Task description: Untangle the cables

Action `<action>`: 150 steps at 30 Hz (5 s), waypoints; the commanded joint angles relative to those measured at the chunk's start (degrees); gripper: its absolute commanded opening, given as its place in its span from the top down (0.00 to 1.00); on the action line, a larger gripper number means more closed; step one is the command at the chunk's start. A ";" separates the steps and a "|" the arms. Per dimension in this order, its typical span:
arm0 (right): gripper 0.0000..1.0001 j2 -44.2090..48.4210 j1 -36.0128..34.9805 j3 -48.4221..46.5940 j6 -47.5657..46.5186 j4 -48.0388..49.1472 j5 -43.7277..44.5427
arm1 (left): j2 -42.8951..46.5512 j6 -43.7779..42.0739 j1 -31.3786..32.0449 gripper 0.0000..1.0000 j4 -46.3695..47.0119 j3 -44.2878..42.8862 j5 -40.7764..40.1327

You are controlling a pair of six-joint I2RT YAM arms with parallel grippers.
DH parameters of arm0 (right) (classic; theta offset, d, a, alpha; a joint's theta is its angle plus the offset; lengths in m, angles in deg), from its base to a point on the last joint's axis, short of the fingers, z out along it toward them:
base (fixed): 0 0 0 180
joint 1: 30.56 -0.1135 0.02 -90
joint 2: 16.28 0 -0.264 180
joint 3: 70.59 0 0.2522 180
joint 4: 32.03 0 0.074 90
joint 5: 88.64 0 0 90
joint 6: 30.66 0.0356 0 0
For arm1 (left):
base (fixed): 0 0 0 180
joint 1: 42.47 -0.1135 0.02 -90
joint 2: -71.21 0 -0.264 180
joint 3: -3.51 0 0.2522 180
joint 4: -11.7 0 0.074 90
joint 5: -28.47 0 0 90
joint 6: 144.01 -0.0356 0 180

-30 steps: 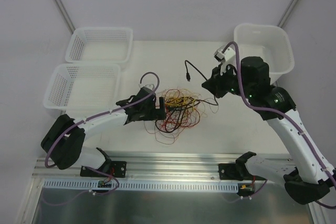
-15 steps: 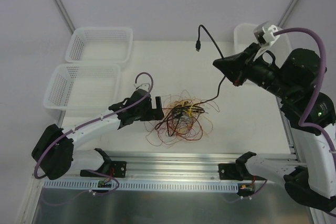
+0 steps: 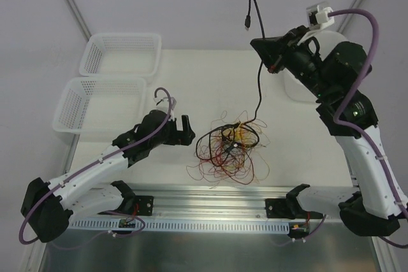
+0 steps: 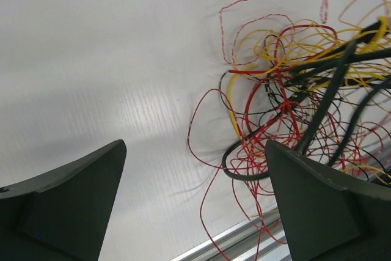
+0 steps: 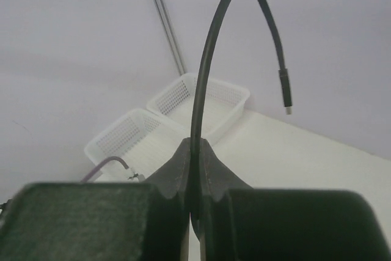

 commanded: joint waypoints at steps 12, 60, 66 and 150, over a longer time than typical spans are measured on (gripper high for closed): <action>0.99 11.84 1.20 41.79 11.74 -0.97 12.87 | -4.91 -9.54 3.19 0.01 3.54 -5.88 15.21; 0.57 22.33 2.43 48.35 8.93 -25.93 31.55 | 0.69 1.98 7.41 1.00 -6.30 -1.22 -17.67; 0.42 18.81 -0.81 45.70 2.34 -22.69 15.19 | -2.03 -0.04 7.41 1.00 -6.22 -3.24 -9.24; 0.32 17.49 -7.68 48.07 1.28 -16.98 31.70 | 3.25 -0.73 -1.55 1.00 -9.38 -12.08 -4.06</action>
